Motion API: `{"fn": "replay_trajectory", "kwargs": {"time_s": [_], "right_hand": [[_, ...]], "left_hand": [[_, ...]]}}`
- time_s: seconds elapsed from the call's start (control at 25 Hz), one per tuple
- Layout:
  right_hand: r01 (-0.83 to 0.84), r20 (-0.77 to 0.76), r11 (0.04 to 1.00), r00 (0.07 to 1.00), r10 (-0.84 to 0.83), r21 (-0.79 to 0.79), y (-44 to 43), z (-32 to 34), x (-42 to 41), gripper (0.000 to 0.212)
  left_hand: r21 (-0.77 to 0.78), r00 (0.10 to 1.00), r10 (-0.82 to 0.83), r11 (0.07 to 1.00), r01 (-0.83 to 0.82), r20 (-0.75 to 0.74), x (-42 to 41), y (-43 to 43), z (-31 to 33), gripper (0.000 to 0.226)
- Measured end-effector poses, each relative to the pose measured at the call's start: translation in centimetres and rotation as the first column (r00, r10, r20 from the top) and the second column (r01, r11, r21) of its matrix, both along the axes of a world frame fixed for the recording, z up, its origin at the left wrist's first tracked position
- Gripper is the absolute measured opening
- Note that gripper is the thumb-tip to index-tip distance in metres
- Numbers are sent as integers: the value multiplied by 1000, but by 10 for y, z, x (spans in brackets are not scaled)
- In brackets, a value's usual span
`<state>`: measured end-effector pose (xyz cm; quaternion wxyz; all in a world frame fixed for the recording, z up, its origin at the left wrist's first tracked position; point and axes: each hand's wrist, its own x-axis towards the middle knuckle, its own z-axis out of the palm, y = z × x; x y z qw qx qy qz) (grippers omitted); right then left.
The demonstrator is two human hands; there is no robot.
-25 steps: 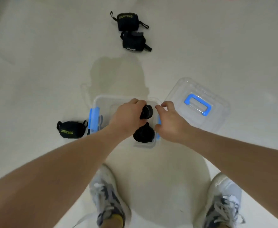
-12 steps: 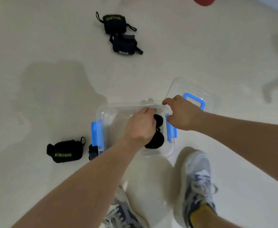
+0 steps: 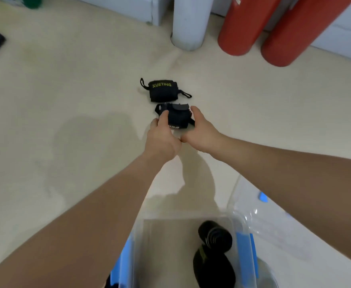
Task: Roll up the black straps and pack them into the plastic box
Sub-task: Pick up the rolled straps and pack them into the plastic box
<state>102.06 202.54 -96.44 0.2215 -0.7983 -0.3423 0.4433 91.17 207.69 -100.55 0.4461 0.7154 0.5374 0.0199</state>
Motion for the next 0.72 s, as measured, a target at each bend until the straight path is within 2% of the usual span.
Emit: {"fn": "replay_trajectory", "kwargs": {"time_s": [0.12, 0.16, 0.28, 0.36, 0.44, 0.52, 0.64, 0.72], "right_hand": [[128, -229, 988, 963, -145, -88, 23, -16, 14, 85], [170, -311, 977, 928, -203, -131, 27, -21, 19, 79], [224, -440, 952, 848, -295, -208, 30, -25, 29, 41], [100, -463, 971, 865, -192, -216, 28, -9, 29, 28], [-85, -449, 970, 893, -27, -227, 26, 19, 26, 38], [-190, -385, 946, 919, 79, -261, 20, 50, 20, 42], [-306, -429, 921, 885, 181, -243, -2, 80, 4, 41], [-313, -476, 931, 858, 193, -187, -21, 89, -9, 38]], "left_hand": [[-96, 985, 82, 993, -68, 150, 11, 24, -23, 96], [-131, 978, 103, 988, -80, 179, 13, 28, -27, 99], [-194, 974, 141, 975, -106, 175, 13, 32, -21, 110], [-146, 985, 92, 987, -70, 149, 7, 31, -7, 109], [-84, 987, -55, 994, 68, 149, -6, 26, 15, 102], [-113, 967, -216, 966, 232, 135, -24, 19, 44, 88], [-69, 911, -410, 911, 407, -37, -48, -3, 91, 55], [57, 889, -418, 899, 435, -188, -60, -23, 111, 52]]}}
